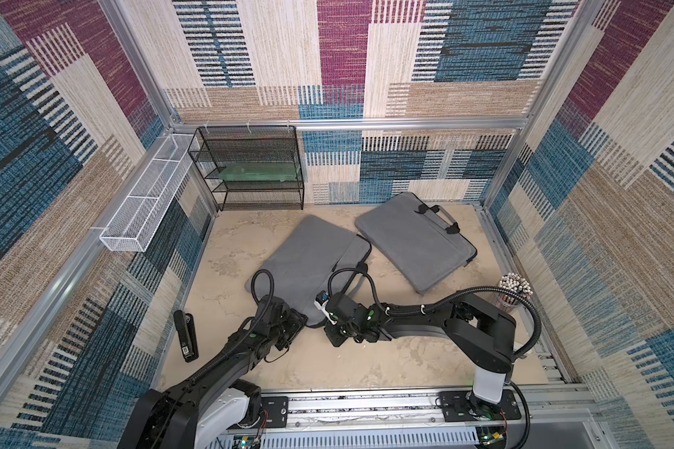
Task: Open the zippered laptop bag and take out the laptop
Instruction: Unzip the zipper on the zippered laptop bag.
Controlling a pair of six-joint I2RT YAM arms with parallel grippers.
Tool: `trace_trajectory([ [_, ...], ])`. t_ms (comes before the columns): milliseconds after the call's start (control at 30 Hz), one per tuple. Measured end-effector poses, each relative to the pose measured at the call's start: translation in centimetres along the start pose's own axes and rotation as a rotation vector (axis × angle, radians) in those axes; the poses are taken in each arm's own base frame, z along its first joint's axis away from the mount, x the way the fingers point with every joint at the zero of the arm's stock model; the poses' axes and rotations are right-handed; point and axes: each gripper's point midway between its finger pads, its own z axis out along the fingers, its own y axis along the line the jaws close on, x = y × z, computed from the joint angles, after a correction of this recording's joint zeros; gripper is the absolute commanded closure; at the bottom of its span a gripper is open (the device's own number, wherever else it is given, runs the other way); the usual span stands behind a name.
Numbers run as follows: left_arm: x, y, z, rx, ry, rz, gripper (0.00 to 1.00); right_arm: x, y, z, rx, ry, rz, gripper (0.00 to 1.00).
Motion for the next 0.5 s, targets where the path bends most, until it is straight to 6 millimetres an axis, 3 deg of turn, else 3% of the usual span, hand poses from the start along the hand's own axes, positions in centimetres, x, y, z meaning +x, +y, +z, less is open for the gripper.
trace_trajectory([
  [233,0.5,-0.9,0.9,0.013,0.021,0.008,0.57,0.1,0.4,0.0,-0.021,0.006,-0.008,1.00],
  [500,0.6,-0.9,1.9,0.005,0.033,0.005,0.86,0.1,0.5,0.0,-0.022,0.006,-0.013,1.00],
])
